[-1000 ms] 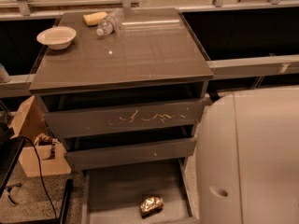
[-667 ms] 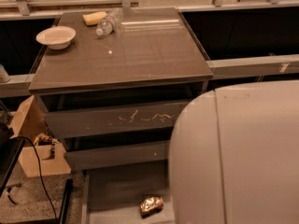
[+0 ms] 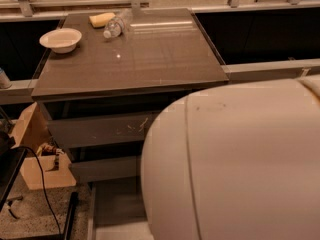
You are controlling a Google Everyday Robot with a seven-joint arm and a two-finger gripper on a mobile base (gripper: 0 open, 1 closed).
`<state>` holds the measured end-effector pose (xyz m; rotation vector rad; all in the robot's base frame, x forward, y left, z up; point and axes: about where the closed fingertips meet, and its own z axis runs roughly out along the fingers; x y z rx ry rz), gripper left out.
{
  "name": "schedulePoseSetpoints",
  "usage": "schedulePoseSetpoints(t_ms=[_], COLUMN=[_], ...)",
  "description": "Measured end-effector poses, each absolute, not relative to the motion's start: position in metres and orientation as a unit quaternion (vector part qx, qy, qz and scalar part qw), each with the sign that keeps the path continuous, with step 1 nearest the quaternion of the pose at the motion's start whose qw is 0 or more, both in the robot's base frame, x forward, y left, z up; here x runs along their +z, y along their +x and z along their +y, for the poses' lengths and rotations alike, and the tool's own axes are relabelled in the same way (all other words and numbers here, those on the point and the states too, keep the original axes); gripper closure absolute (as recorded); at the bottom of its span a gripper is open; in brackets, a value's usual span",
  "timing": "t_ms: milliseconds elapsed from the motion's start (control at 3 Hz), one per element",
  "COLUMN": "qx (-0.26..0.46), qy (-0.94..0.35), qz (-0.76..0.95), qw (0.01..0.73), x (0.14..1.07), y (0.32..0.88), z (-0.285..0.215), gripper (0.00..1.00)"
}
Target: Place orange can into bottom drawer
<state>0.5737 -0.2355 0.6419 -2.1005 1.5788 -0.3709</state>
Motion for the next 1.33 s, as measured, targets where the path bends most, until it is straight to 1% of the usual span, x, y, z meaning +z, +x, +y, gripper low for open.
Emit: schedulePoseSetpoints(t_ms=[333, 667, 1000, 1333], qx=[-0.136, -0.117, -0.080, -0.058], qy=[-0.768, -0.765, -0.759, -0.758], qz=[0.578, 0.587, 0.603, 0.609], qw=[0.242, 0.239, 0.232, 0.226], x=[0.642, 0.639, 0.630, 0.624], y=[0.573, 0.582, 0.601, 0.616], z=[-0.236, -0.240, -0.251, -0.257], gripper=[1.00, 1.00, 1.00, 1.00])
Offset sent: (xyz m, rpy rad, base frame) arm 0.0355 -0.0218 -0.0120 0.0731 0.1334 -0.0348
